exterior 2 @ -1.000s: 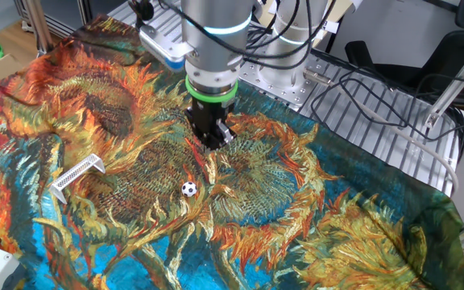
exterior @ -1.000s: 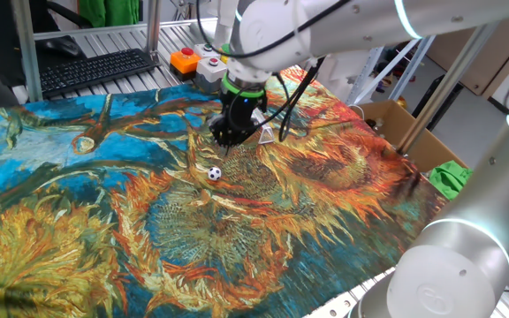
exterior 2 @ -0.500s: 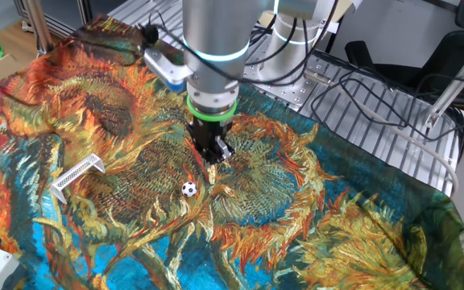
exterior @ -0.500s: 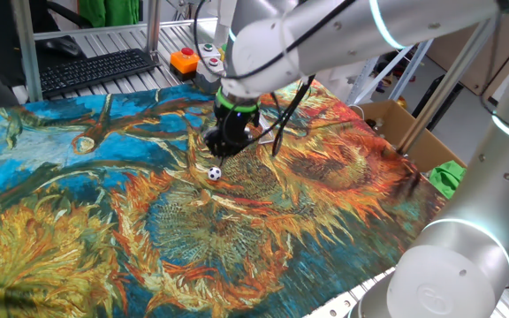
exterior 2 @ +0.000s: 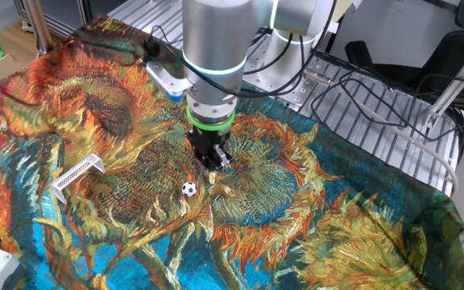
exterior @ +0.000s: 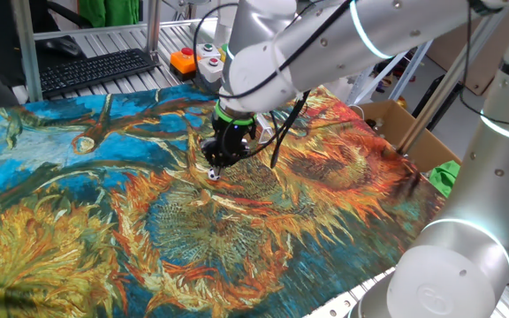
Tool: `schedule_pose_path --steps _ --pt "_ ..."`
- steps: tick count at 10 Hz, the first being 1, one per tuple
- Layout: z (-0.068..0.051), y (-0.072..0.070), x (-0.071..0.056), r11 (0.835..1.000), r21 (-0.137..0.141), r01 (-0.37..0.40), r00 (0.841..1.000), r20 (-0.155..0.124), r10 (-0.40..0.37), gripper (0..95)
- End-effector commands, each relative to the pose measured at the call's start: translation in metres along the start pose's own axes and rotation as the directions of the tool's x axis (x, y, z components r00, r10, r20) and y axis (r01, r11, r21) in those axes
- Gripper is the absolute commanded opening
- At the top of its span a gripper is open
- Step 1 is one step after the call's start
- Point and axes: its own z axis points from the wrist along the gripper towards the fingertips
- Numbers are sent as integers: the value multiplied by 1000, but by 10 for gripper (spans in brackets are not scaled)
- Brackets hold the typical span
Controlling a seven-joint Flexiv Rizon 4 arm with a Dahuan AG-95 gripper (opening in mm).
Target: Push the soccer ball into the goal
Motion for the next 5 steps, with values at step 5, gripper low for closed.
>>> schedule_pose_path --steps 5 --pt "20 -1 -5 1000 -7 10 1000 24 -10 0"
